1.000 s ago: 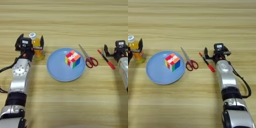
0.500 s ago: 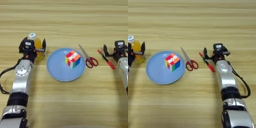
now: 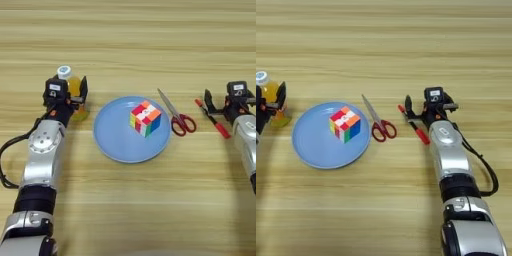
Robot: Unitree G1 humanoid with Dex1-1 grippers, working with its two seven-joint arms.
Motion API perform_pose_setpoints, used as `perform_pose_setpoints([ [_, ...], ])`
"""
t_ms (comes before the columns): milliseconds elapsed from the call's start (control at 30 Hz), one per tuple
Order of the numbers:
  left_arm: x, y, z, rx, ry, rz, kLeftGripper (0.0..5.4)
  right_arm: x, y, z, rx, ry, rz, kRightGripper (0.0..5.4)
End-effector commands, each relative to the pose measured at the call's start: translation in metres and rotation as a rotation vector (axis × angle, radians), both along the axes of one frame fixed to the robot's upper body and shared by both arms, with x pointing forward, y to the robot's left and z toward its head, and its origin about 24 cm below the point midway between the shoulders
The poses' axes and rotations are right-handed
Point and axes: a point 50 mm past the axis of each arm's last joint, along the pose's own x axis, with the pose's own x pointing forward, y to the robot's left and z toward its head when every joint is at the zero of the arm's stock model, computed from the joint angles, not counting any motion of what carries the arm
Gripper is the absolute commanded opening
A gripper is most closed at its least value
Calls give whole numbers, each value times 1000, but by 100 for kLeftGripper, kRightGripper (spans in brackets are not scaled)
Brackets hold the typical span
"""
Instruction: Move the objects on the table
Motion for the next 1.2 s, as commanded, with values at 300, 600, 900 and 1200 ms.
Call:
perform_pose_setpoints([
  [300, -5, 2, 26, -30, -181, -6, 350, 3, 4, 6, 0, -24, 14, 540],
  [600, -15, -7, 53, -113, -357, -105, 350, 3, 5, 5, -1, -21, 18, 540],
  [900, -26, -40, 42, -130, -259, -374, 350, 3, 7, 4, -2, -18, 23, 540],
  [1200, -32, -49, 31, -56, -177, -486, 350, 4, 9, 4, -1, -19, 24, 540],
])
